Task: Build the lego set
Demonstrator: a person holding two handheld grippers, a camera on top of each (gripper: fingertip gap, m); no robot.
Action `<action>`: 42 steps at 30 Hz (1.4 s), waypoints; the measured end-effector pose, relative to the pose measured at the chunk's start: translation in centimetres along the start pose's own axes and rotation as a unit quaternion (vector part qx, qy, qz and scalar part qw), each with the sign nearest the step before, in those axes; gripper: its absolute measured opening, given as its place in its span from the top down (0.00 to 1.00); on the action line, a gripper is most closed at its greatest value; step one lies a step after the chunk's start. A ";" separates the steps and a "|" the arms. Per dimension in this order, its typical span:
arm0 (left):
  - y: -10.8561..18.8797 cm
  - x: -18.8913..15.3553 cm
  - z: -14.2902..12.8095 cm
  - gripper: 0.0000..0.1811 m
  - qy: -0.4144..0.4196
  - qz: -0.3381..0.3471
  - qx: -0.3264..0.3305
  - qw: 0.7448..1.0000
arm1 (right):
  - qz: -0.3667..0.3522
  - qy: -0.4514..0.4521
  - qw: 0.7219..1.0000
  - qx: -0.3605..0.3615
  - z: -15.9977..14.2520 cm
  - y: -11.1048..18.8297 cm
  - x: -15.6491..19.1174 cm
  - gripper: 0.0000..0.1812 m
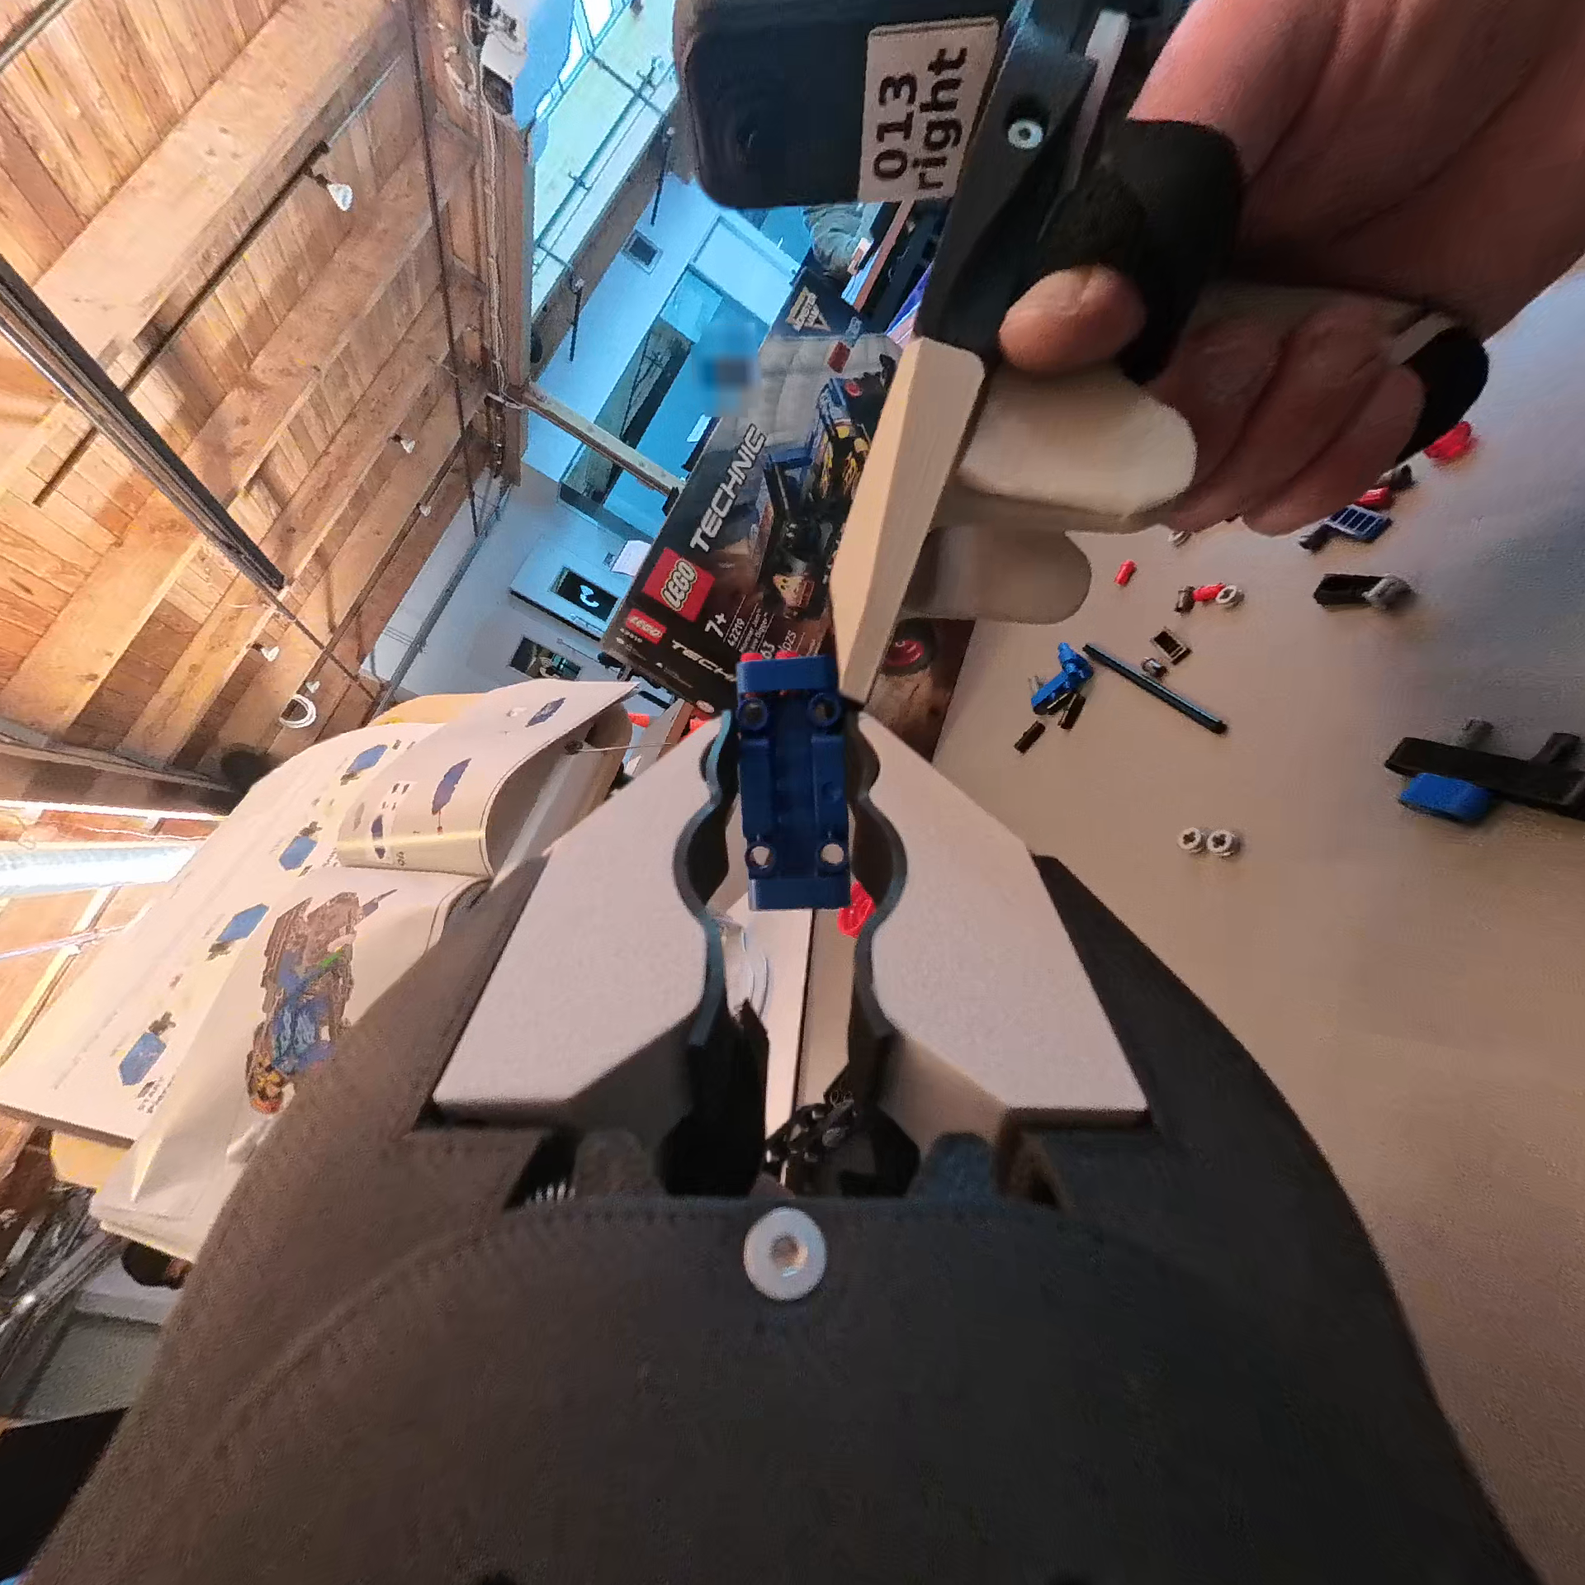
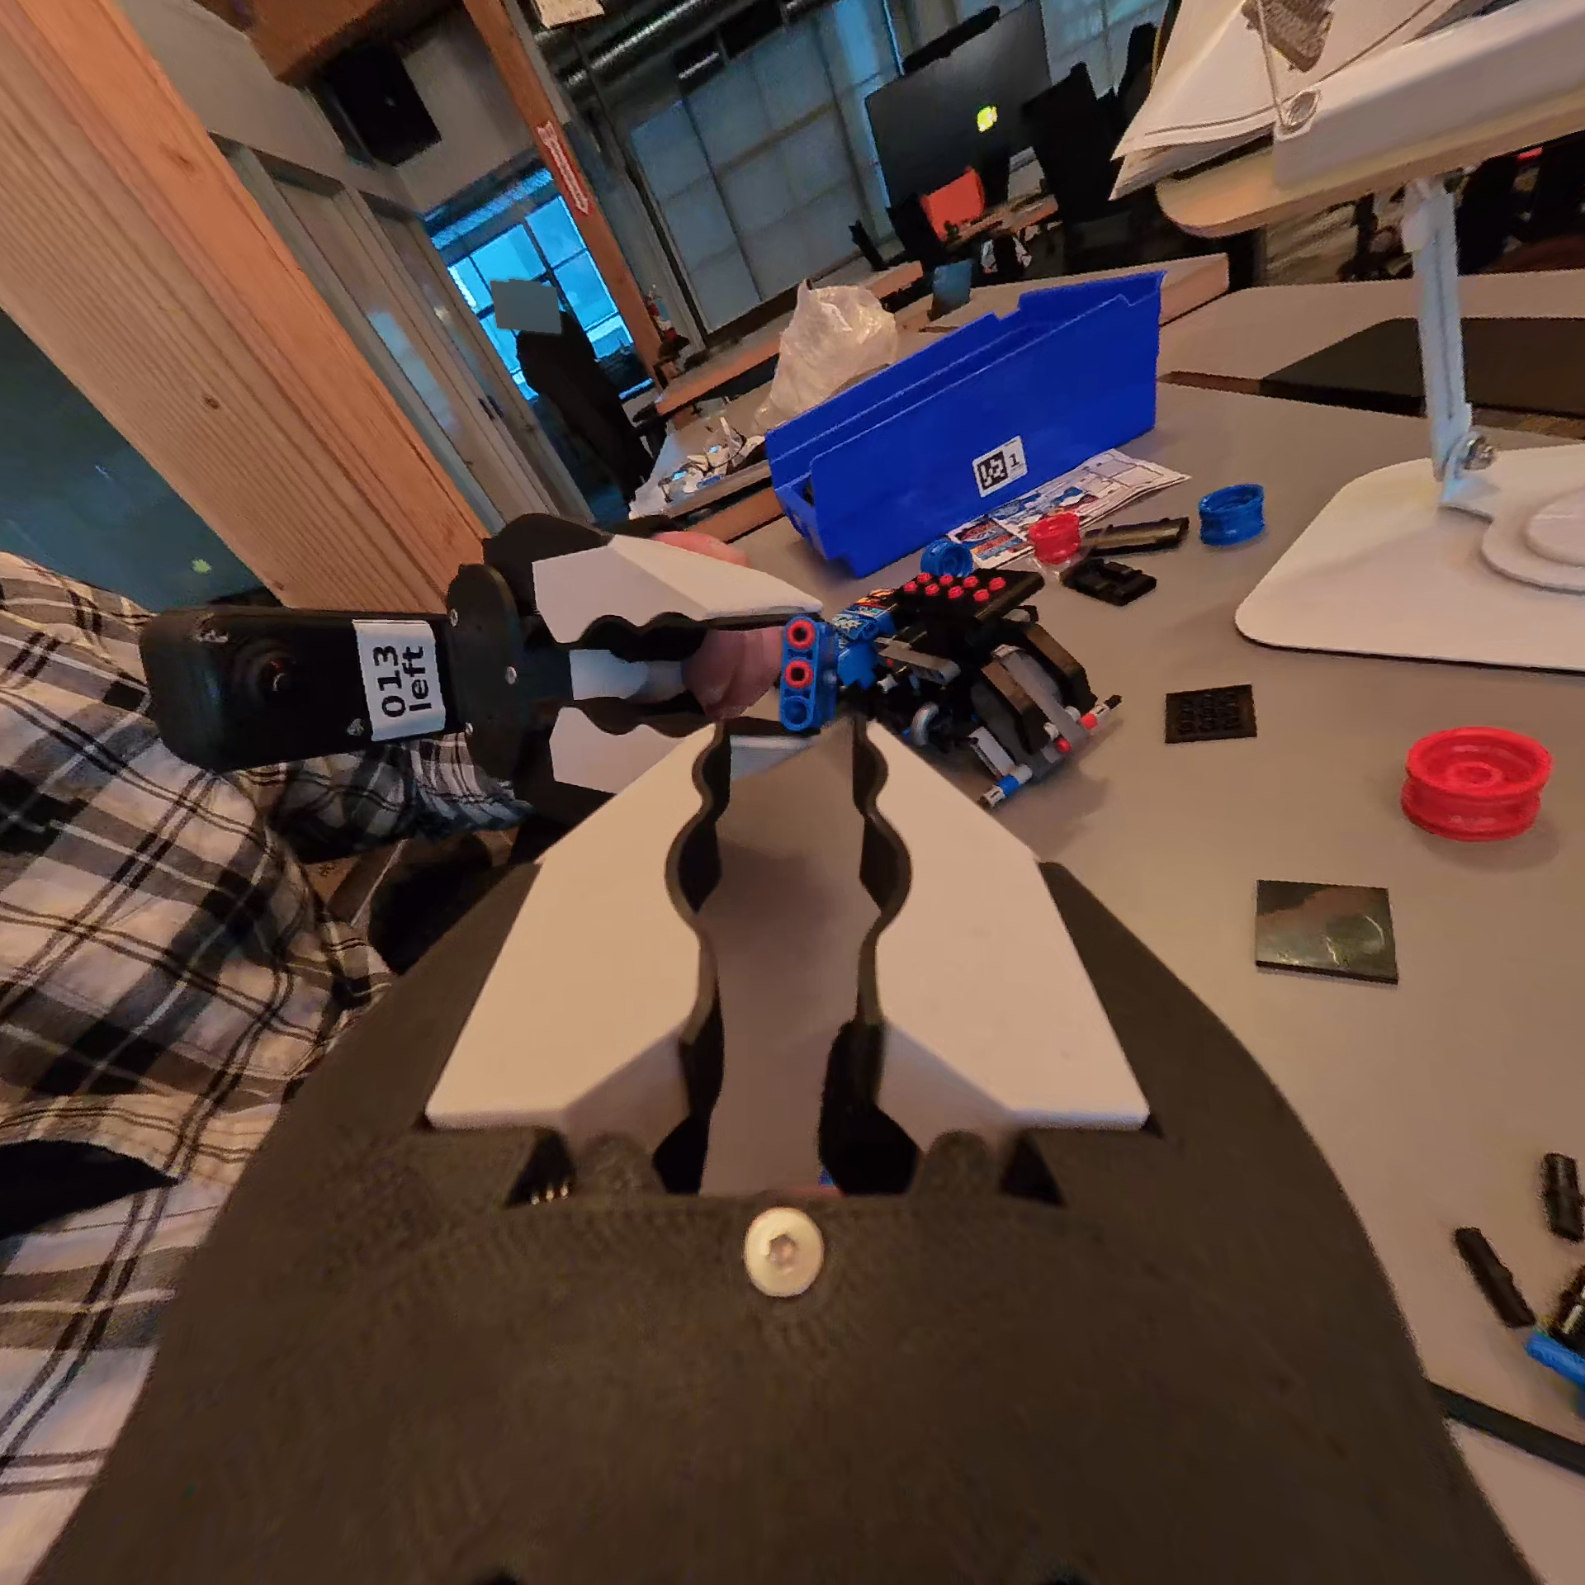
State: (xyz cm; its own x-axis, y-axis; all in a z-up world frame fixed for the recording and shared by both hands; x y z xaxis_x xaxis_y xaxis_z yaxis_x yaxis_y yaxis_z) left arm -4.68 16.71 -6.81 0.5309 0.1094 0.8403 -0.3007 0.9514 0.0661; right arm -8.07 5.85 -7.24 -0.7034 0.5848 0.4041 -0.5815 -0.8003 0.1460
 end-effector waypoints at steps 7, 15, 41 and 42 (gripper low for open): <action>0.1 -0.6 0.5 0.87 -0.011 -0.007 -0.009 1.000 | -0.020 0.021 1.000 -0.002 0.2 -0.5 0.4 0.96; -0.3 -0.3 -0.2 0.82 0.063 -0.057 0.003 0.996 | -0.167 0.135 0.977 0.012 1.2 0.4 0.2 0.97; 0.0 2.7 -2.0 0.89 0.580 -0.325 -0.107 0.739 | -0.439 0.632 0.622 0.145 0.5 -2.7 4.4 0.97; 0.1 2.7 -2.0 0.92 0.584 -0.329 -0.112 0.734 | -0.440 0.634 0.619 0.145 0.5 -2.7 4.4 0.97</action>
Point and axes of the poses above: each gripper's, where its closed fingertips meet, y back along the fingers, z out of its top, x = y × z across the jaws, the point moved 7 cm from there along y, back along the fingers, and after that the axes turned 5 degrees about x, right-handed, at the moved point
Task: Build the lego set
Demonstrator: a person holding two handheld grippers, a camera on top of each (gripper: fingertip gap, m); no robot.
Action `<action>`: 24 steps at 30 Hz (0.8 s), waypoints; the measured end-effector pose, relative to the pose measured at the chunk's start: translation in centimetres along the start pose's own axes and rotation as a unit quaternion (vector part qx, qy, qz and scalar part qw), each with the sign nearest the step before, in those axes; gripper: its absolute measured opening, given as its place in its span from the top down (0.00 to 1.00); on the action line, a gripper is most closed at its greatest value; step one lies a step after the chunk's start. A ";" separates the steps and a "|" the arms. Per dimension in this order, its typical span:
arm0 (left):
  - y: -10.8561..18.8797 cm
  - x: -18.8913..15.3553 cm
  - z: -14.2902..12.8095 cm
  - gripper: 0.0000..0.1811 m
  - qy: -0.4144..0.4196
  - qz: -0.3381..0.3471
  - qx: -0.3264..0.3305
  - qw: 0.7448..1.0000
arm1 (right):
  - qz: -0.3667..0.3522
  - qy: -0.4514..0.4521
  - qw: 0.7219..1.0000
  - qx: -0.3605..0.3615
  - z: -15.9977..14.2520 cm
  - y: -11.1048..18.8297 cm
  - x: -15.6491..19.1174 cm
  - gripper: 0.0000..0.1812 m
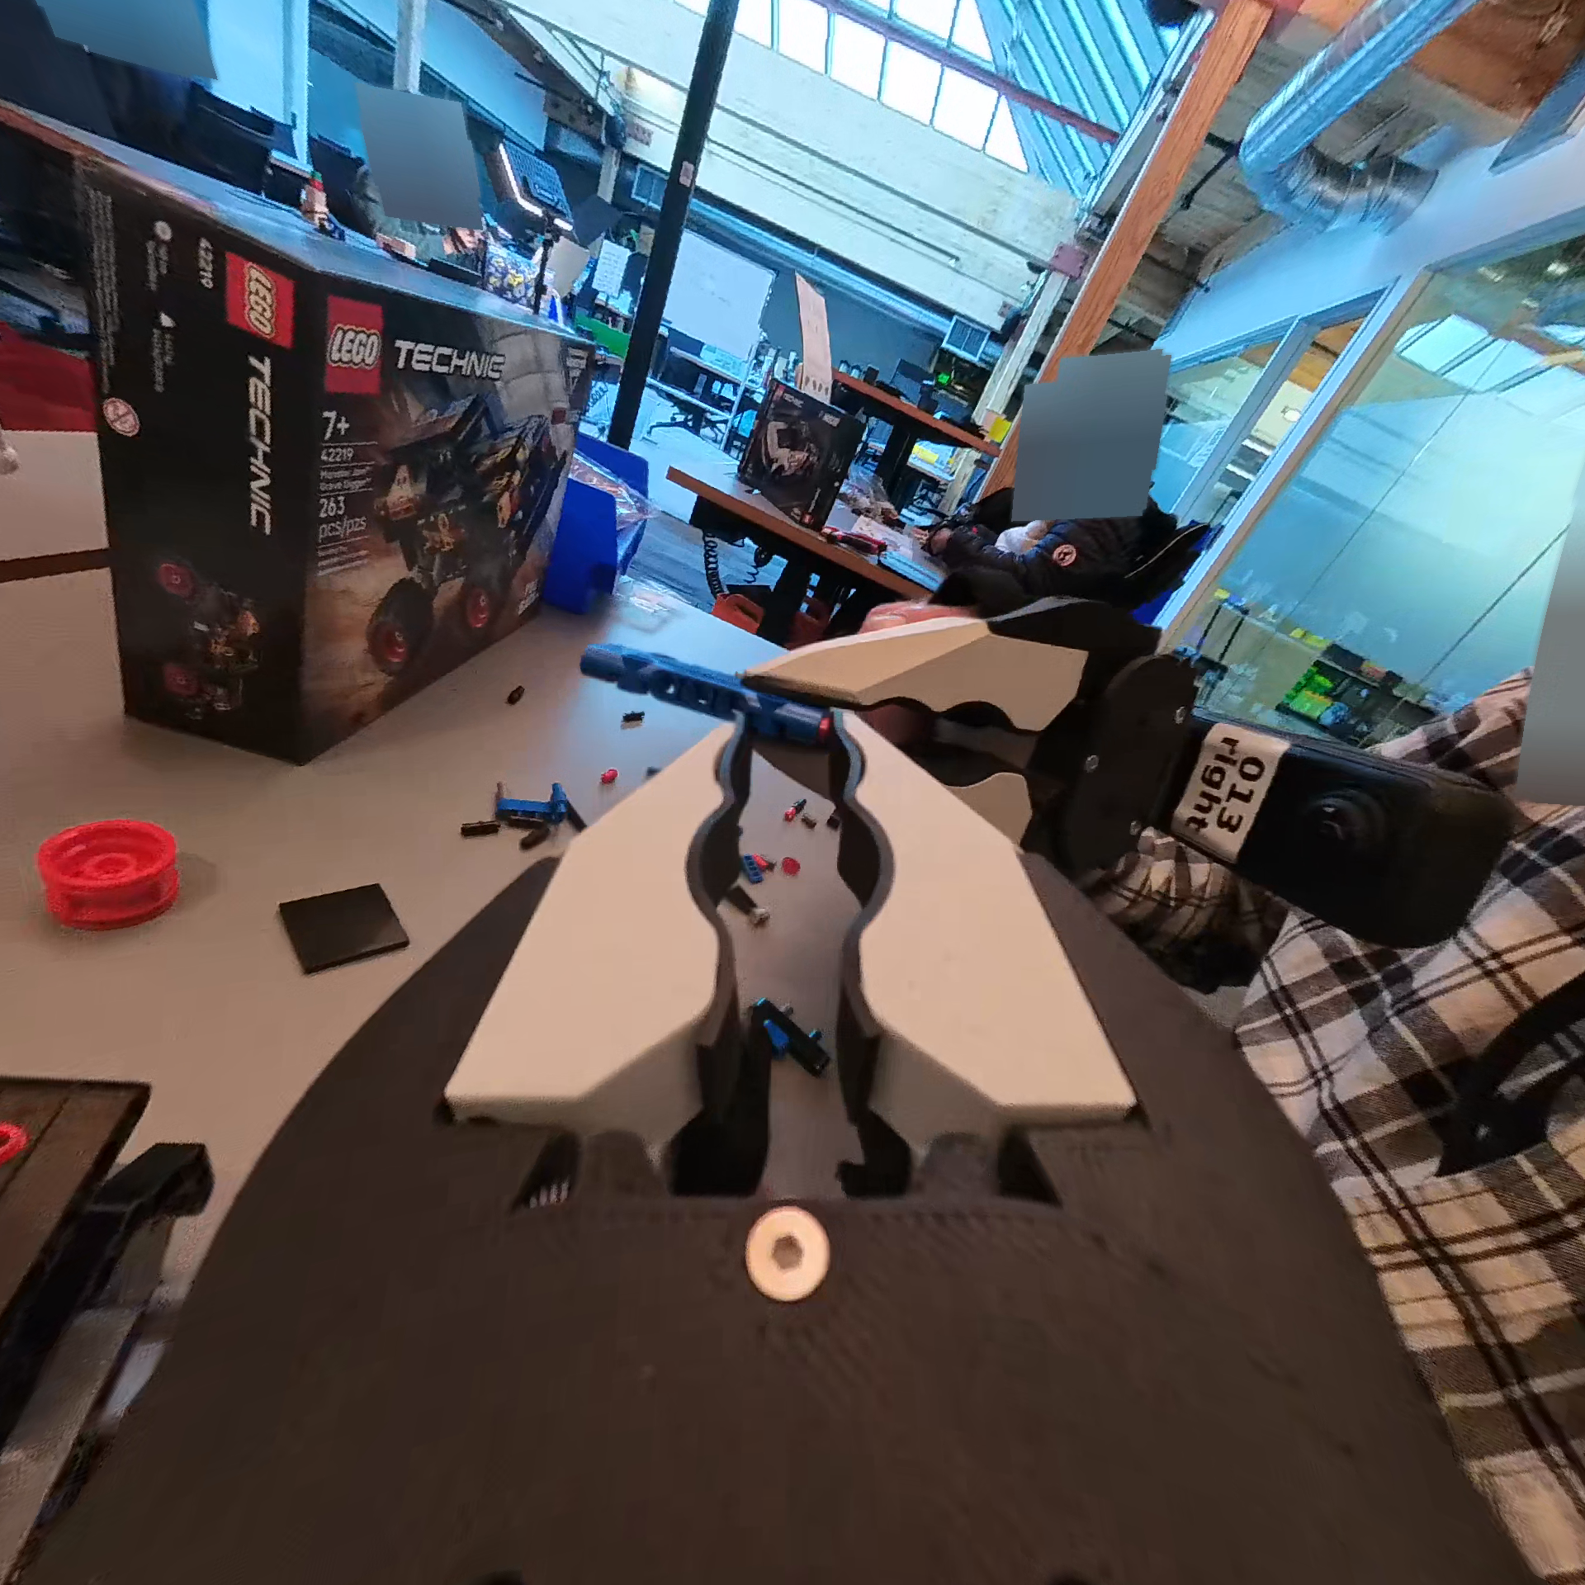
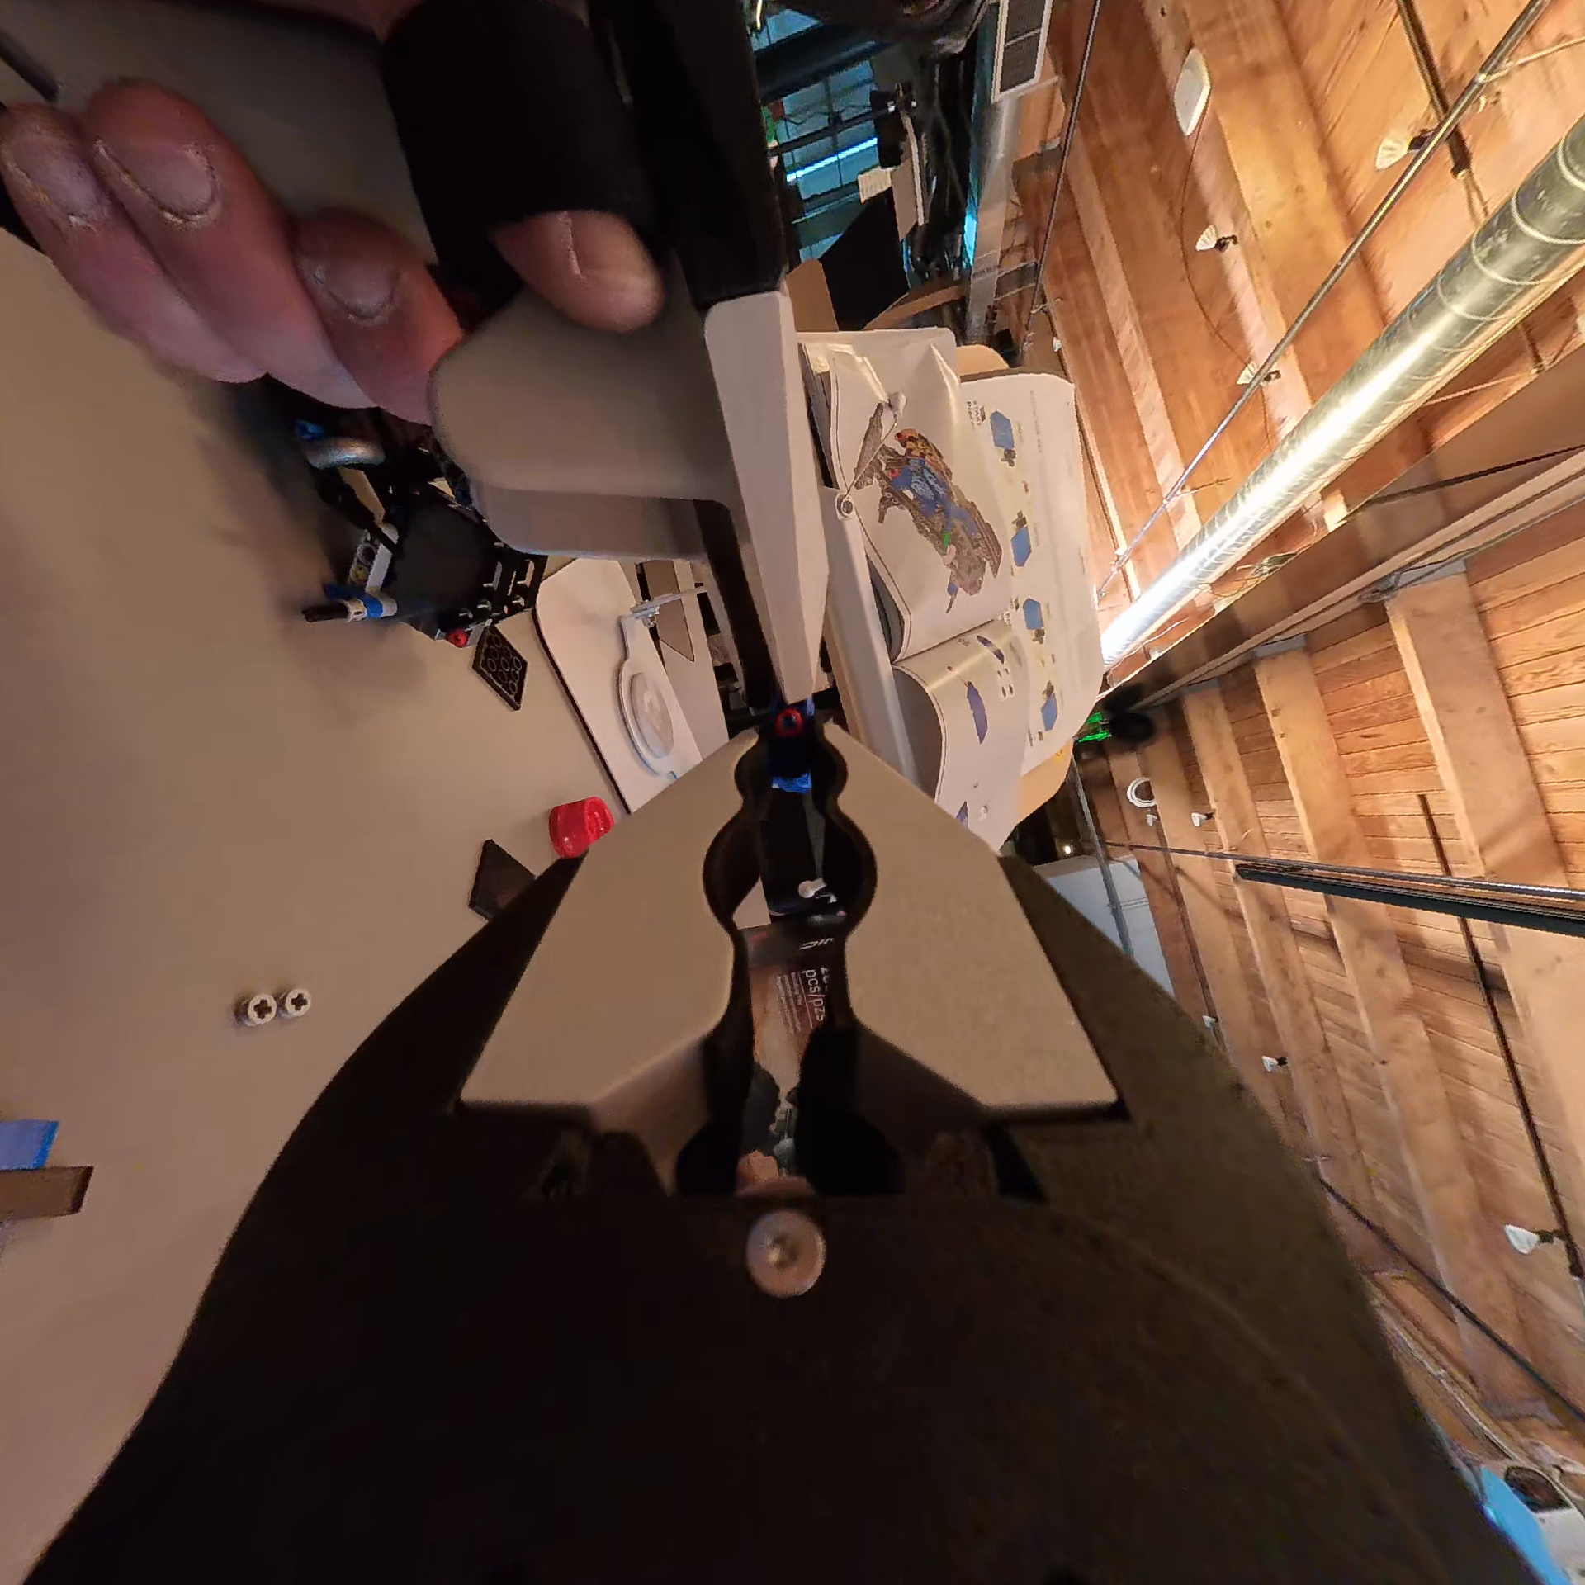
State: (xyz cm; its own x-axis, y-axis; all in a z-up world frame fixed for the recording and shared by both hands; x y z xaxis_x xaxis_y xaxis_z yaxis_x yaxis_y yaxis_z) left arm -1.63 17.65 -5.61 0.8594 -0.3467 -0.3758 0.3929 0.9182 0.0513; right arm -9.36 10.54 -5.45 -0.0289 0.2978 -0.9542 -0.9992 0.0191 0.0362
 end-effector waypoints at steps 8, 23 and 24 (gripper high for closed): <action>0.1 -0.1 0.0 0.91 0.010 -0.025 -0.005 1.000 | -0.003 -0.001 1.000 -0.016 0.1 0.3 -0.1 0.97; 0.1 0.3 -0.3 0.91 0.059 -0.062 -0.011 0.996 | 0.021 -0.025 0.998 -0.046 0.3 0.6 0.1 0.95; 0.2 0.3 -0.3 0.91 0.061 -0.064 -0.012 0.996 | 0.028 -0.039 0.997 -0.052 0.3 0.6 0.1 0.95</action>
Point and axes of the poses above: each gripper's, where its closed fingertips meet, y back along the fingers, z out of its top, x = y × z across the jaws, the point moved 7 cm from there along y, back along the fingers, and after that the axes turned 5 degrees about x, right-handed, at the moved point
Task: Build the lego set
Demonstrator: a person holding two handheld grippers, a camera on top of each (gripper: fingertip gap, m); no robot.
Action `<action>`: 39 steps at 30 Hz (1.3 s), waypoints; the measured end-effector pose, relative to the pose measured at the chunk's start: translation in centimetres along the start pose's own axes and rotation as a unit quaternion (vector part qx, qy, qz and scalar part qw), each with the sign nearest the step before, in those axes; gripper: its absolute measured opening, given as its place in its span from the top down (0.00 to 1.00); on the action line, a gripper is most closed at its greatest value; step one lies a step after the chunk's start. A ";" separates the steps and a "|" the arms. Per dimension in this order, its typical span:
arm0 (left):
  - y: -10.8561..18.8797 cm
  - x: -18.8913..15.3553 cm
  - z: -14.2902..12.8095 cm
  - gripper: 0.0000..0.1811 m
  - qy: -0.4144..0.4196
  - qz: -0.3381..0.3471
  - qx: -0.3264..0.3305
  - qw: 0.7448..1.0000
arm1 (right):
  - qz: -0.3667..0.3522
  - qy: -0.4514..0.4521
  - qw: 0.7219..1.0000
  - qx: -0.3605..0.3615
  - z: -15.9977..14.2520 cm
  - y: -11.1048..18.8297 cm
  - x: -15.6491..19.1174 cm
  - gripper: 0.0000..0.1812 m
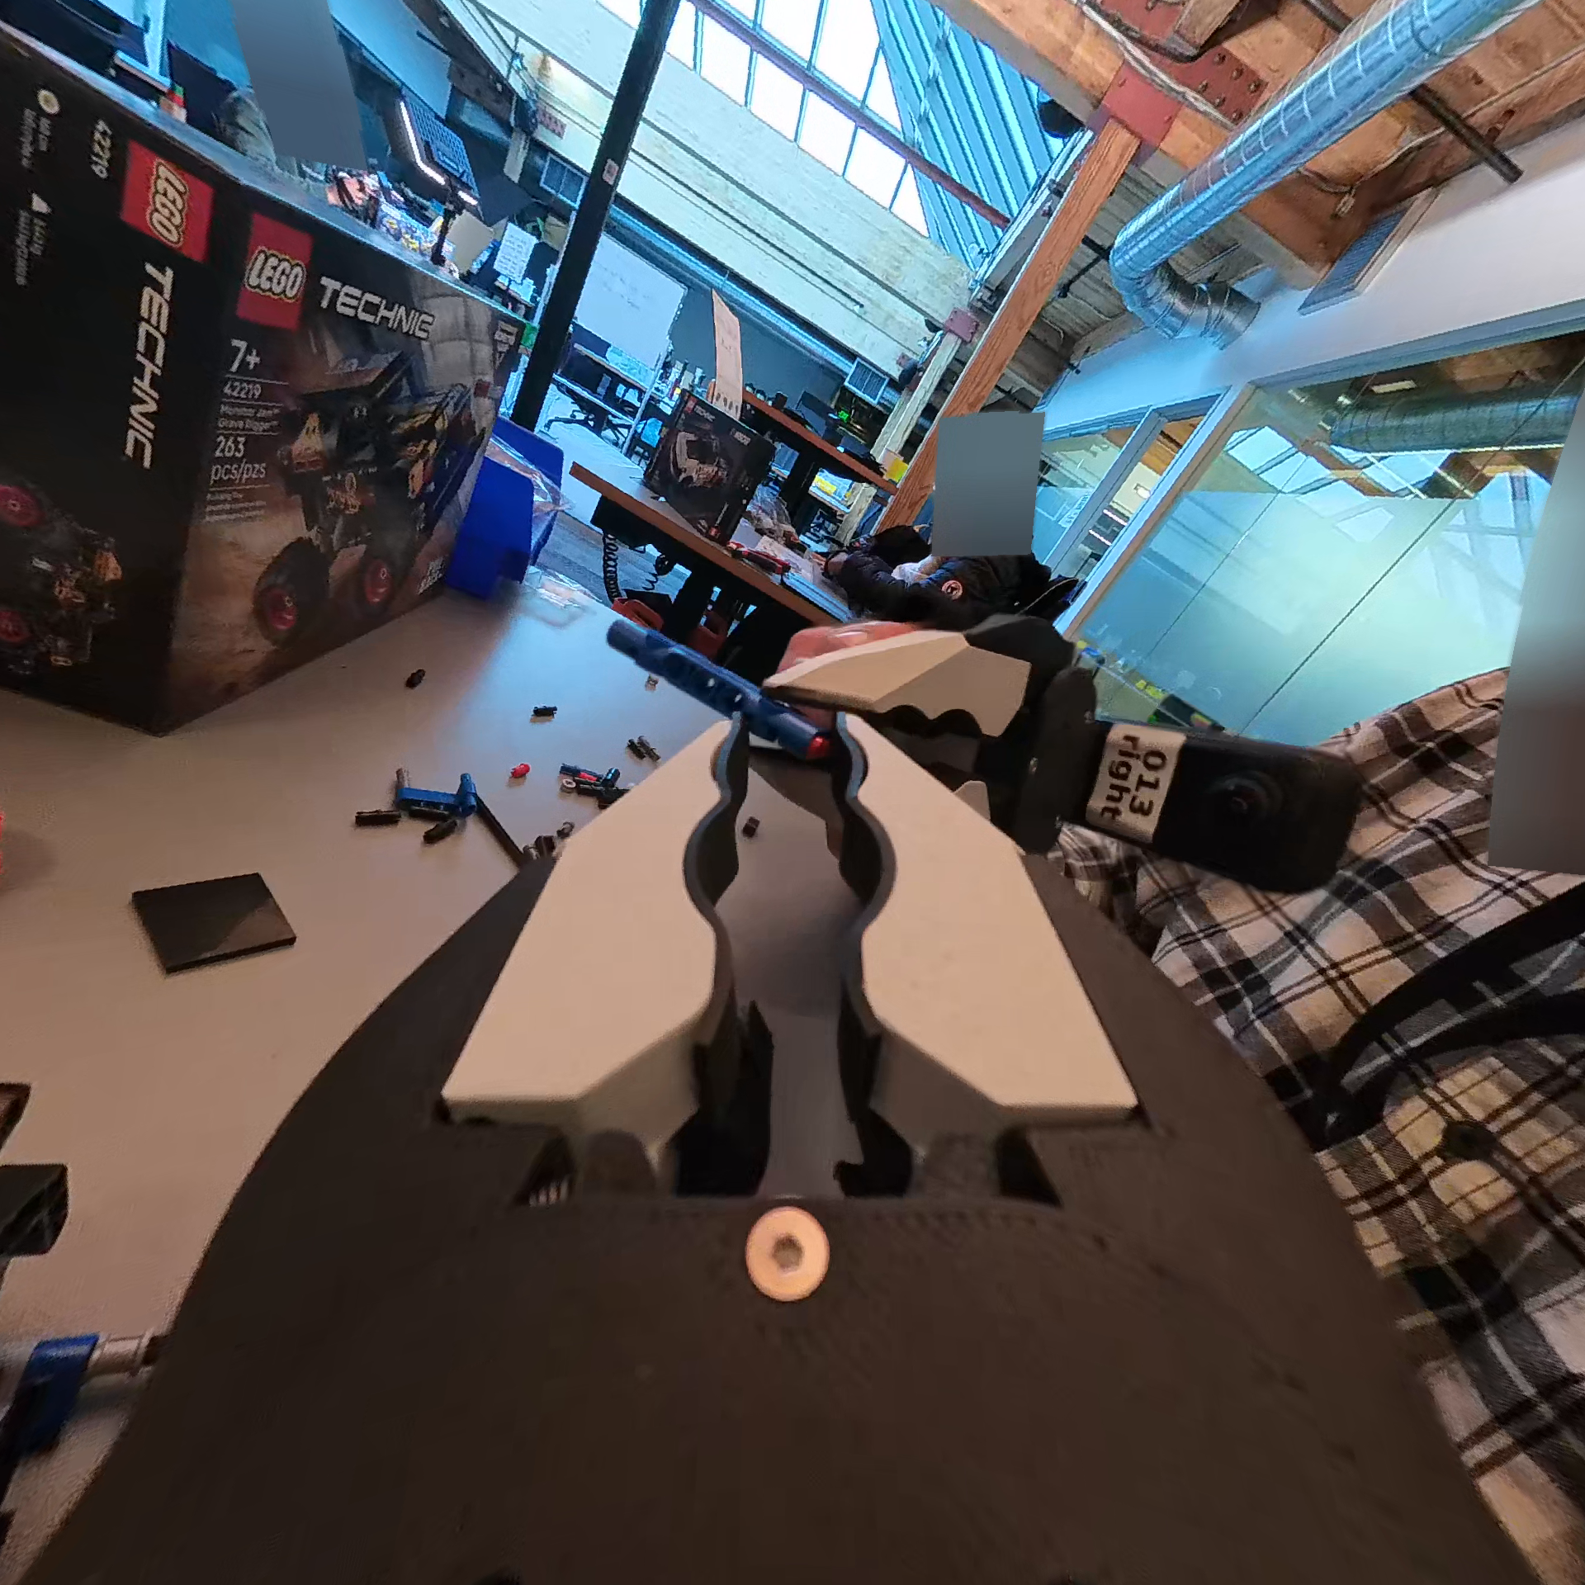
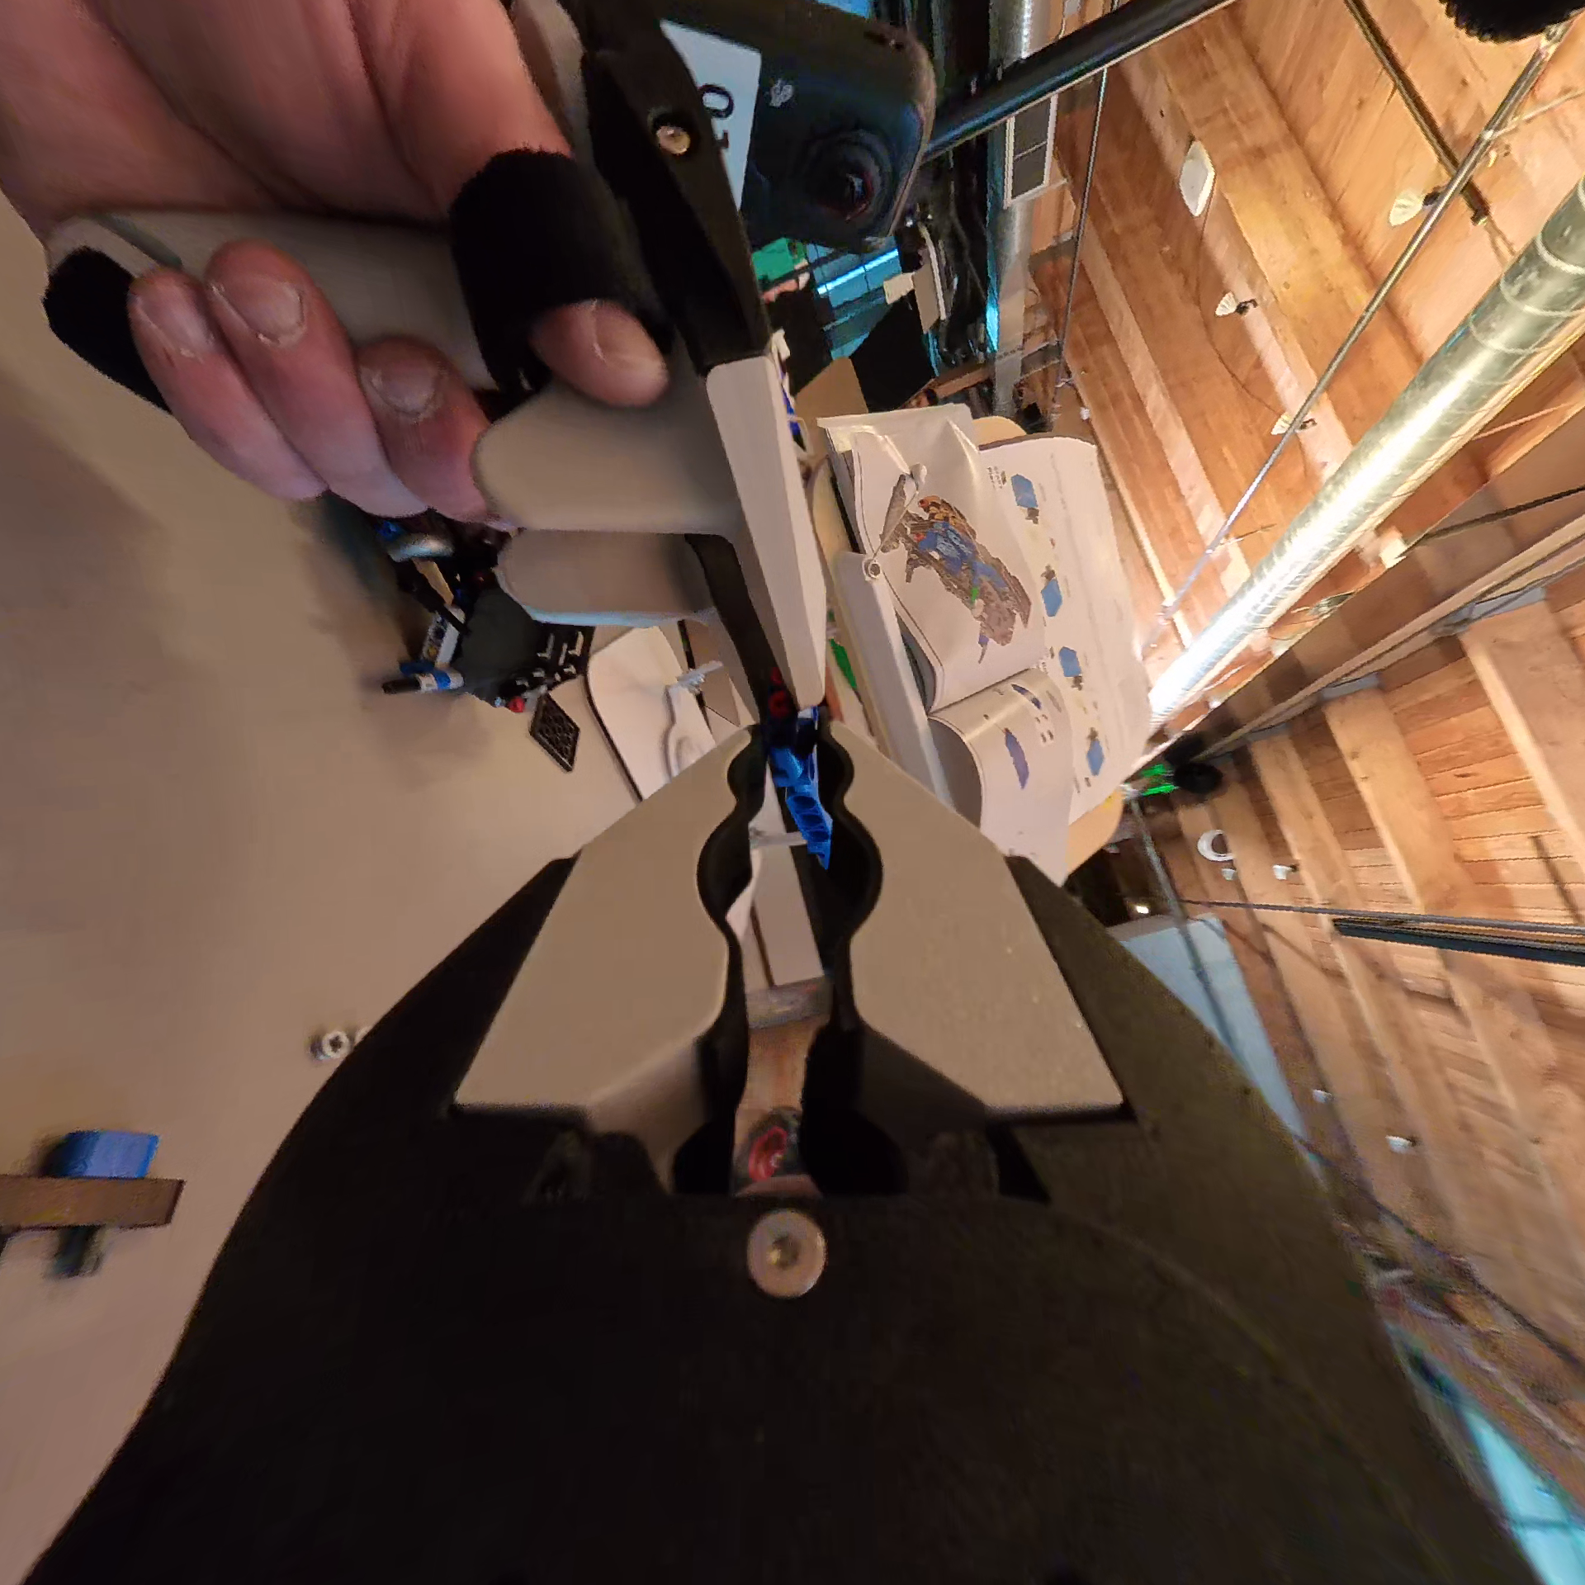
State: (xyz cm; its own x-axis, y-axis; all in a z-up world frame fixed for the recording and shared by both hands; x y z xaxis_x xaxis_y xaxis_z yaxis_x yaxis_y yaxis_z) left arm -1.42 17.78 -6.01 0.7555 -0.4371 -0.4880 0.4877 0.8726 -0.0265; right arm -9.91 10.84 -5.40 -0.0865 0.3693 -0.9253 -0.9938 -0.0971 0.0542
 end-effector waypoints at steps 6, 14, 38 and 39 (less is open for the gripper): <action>0.0 0.1 0.0 0.91 0.033 -0.028 -0.003 0.999 | 0.042 -0.095 0.994 -0.025 -1.0 -0.1 -0.6 0.91; 0.4 0.5 0.3 0.85 0.055 -0.033 -0.018 0.998 | 0.074 -0.151 0.985 -0.025 -1.8 -0.2 -0.9 0.97; -0.2 0.9 -1.7 0.83 -0.112 0.110 0.138 0.978 | 0.118 -0.031 0.992 0.009 -1.1 -0.6 2.3 0.95; -0.1 0.9 -1.8 0.83 -0.112 0.112 0.141 0.977 | 0.128 -0.039 0.991 0.002 -1.2 -0.5 2.3 0.94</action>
Point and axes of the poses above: each gripper's, where its closed fingertips meet, y back along the fingers, z out of its top, x = y × z across the jaws, the point moved 7 cm from there along y, back along the fingers, and after that the axes turned 5 degrees about x, right-handed, at the moved point
